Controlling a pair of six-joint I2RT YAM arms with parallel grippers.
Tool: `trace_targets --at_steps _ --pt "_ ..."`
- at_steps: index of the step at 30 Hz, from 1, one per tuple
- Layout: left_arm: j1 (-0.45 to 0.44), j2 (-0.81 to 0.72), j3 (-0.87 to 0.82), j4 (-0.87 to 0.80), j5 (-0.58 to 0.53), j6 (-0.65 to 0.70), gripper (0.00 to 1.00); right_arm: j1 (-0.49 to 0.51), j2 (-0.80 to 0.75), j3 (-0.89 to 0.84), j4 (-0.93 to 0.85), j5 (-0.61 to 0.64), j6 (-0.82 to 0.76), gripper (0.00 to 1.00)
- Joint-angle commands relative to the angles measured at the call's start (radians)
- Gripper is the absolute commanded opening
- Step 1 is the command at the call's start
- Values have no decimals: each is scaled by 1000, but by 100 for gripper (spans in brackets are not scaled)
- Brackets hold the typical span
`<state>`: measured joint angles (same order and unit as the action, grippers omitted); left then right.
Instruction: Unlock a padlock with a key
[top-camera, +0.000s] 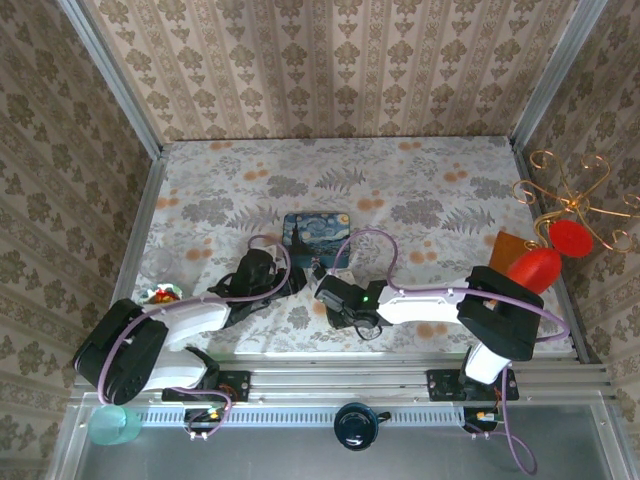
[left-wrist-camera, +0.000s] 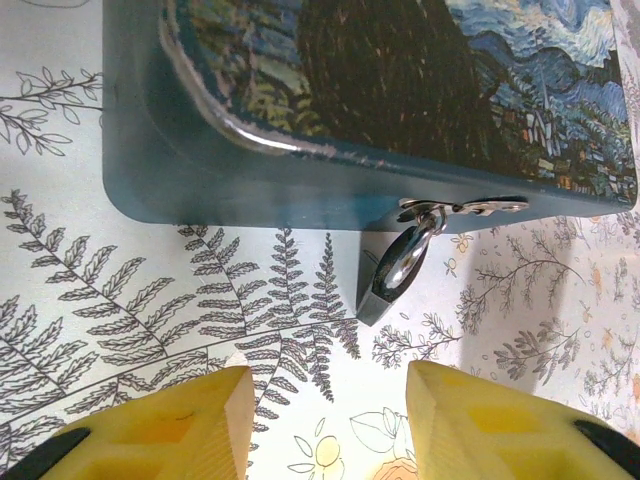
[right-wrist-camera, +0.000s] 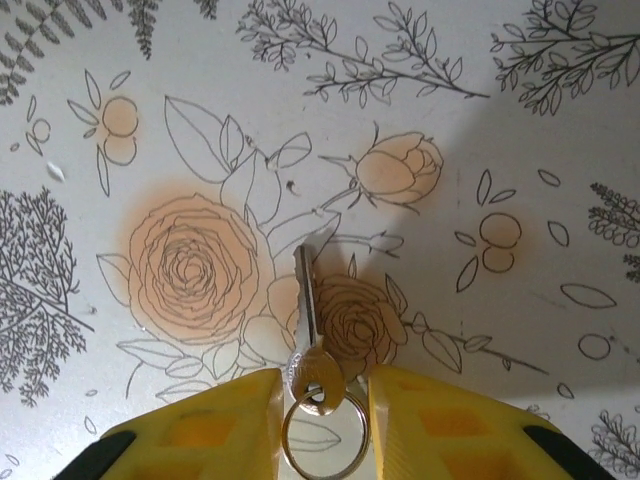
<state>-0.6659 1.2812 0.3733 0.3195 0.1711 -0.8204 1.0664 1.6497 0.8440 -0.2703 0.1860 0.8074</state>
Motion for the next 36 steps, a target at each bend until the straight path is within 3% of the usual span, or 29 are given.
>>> trace_targets --at_steps 1,11,20,28,36 --pt "11 -20 -13 -25 -16 26 45 15 -45 -25 -79 29 14 26" --pt "13 -39 -8 -33 -7 29 45 -11 -71 -30 -40 5 10 32" --pt "14 -74 -2 -65 -4 38 48 11 -102 -40 -140 -22 12 34" --pt "14 -68 1 -60 -2 38 48 29 -175 -110 -140 -57 108 44" --pt "14 -66 -2 -54 0 38 48 38 -87 -92 -85 -95 110 51"
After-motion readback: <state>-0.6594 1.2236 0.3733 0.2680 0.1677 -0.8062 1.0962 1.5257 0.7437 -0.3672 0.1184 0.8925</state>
